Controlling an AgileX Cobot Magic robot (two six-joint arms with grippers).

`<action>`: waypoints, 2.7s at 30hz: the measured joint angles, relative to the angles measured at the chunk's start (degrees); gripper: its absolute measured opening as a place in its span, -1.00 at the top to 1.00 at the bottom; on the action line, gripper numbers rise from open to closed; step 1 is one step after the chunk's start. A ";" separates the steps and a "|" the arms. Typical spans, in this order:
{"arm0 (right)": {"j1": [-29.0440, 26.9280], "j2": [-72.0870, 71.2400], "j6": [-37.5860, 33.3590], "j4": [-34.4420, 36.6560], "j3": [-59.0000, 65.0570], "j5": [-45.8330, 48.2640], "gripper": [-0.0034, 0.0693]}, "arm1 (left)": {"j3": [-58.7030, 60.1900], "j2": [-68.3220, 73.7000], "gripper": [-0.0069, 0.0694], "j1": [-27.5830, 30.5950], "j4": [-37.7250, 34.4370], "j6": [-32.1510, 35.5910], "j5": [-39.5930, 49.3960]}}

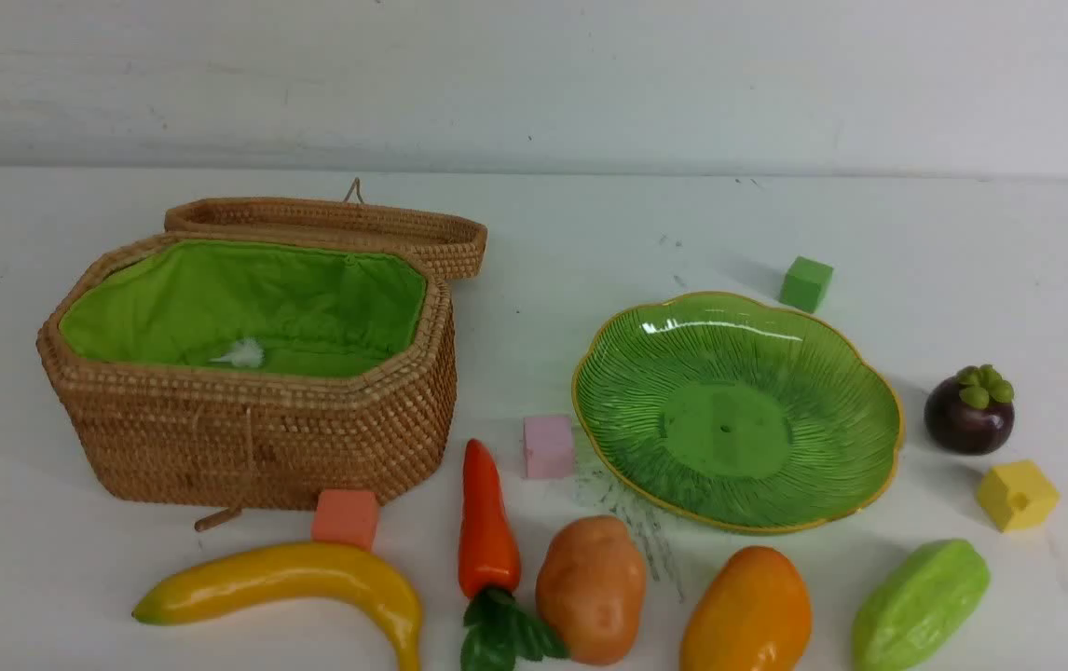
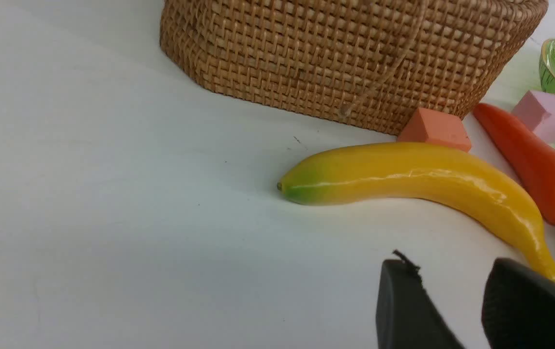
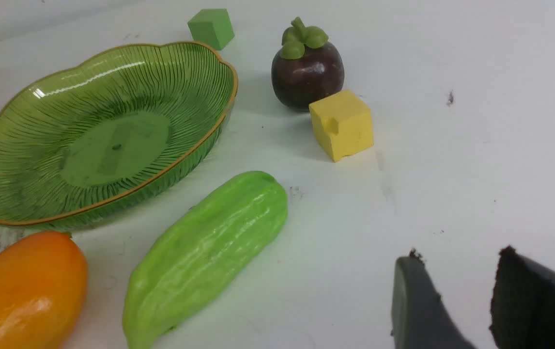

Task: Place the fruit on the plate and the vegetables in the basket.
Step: Use the left arm to grab a banana and put it into the right plate

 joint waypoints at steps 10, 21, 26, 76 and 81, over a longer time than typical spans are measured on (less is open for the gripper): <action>0.00 0.00 0.00 -0.06 0.00 0.00 0.25 | 0.00 0.00 0.19 0.00 0.00 0.00 0.00; 0.00 0.00 0.00 -0.06 0.00 0.00 0.25 | 0.00 0.00 0.19 0.00 0.00 0.00 -0.18; 0.00 0.00 0.00 -0.06 0.00 0.00 0.25 | 0.00 0.00 0.19 0.00 -6.96 -3.93 -4.82; 0.28 0.00 16.65 17.02 0.06 -16.67 0.30 | -42.21 44.90 0.85 0.00 -29.05 31.36 34.35; 7.71 4.65 8.51 17.82 -13.81 1.28 0.60 | -48.07 51.14 0.85 -4.18 -26.59 33.97 39.20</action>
